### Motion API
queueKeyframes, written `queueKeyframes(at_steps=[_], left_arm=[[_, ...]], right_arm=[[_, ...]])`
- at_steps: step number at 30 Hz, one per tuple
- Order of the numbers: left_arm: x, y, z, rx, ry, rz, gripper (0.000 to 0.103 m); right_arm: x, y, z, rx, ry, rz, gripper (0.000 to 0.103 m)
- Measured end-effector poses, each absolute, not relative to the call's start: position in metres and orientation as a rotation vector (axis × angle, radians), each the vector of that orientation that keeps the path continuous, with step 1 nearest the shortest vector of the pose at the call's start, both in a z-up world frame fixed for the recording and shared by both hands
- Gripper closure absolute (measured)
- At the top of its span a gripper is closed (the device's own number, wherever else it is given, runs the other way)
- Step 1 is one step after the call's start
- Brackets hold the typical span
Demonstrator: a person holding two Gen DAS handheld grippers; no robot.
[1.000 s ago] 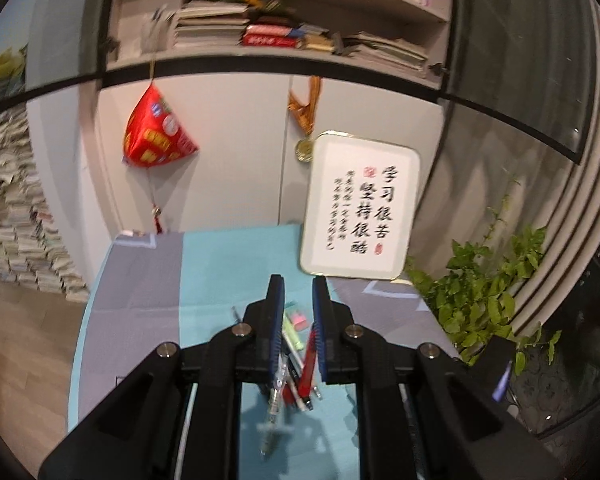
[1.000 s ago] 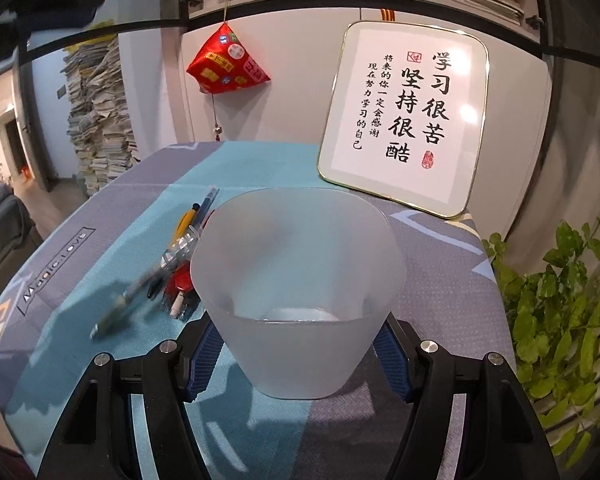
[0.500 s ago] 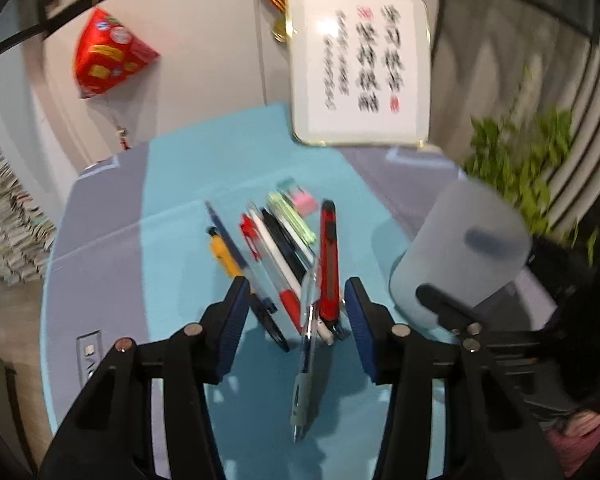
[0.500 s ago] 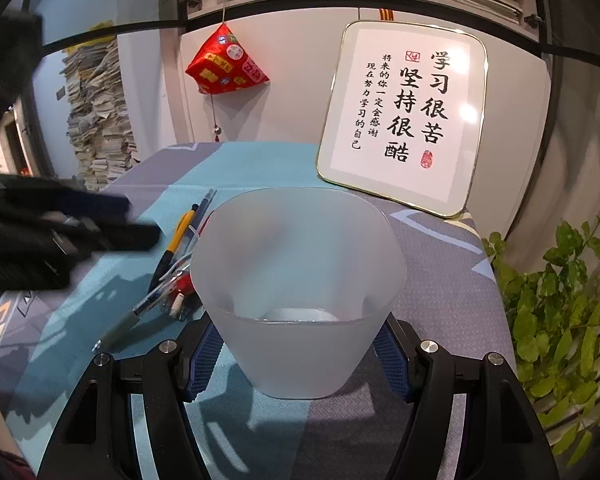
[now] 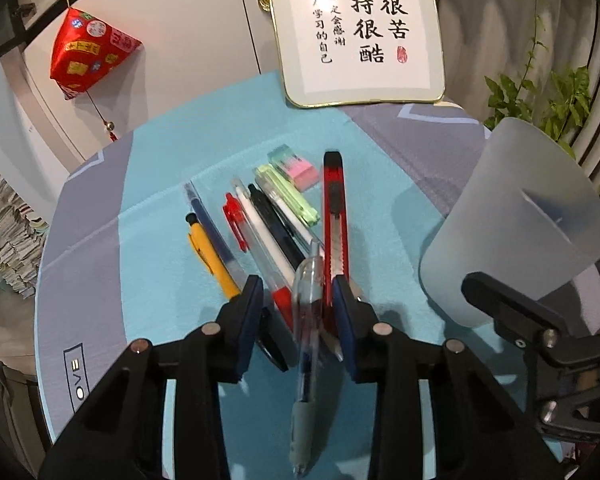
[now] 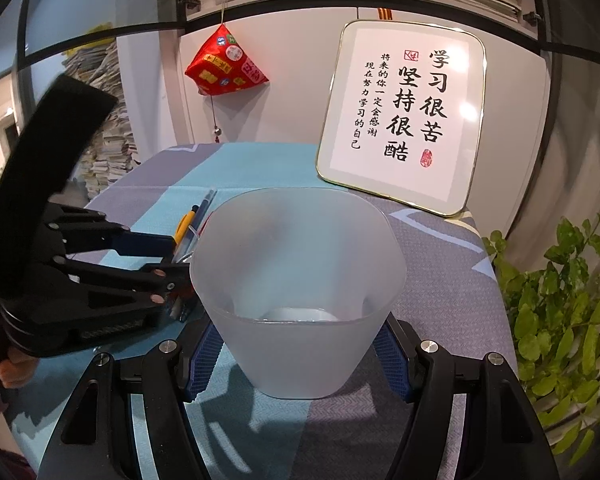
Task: Organize stationery
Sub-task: 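Lift the clear pen with the left gripper and drop it into the held cup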
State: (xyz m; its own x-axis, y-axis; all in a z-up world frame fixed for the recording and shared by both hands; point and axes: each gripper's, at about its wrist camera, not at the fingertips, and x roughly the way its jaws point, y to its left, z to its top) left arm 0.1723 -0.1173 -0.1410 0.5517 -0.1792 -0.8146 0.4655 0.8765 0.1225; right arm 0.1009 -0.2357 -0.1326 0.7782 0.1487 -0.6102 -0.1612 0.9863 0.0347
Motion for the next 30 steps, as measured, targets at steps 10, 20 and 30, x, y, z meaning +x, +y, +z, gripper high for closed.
queueKeyframes(at_steps=[10, 20, 30], left_arm=[[0.176, -0.115, -0.136, 0.262, 0.941, -0.435, 0.094], [0.147, -0.087, -0.072, 0.172, 0.793, -0.437, 0.094], [0.127, -0.093, 0.007, 0.023, 0.606, -0.549, 0.094]], right_arm=[[0.102, -0.24, -0.134, 0.01, 0.668, 0.172, 0.033], [0.103, -0.239, -0.133, 0.007, 0.669, 0.168, 0.033], [0.102, -0.237, -0.133, -0.009, 0.668, 0.156, 0.033]])
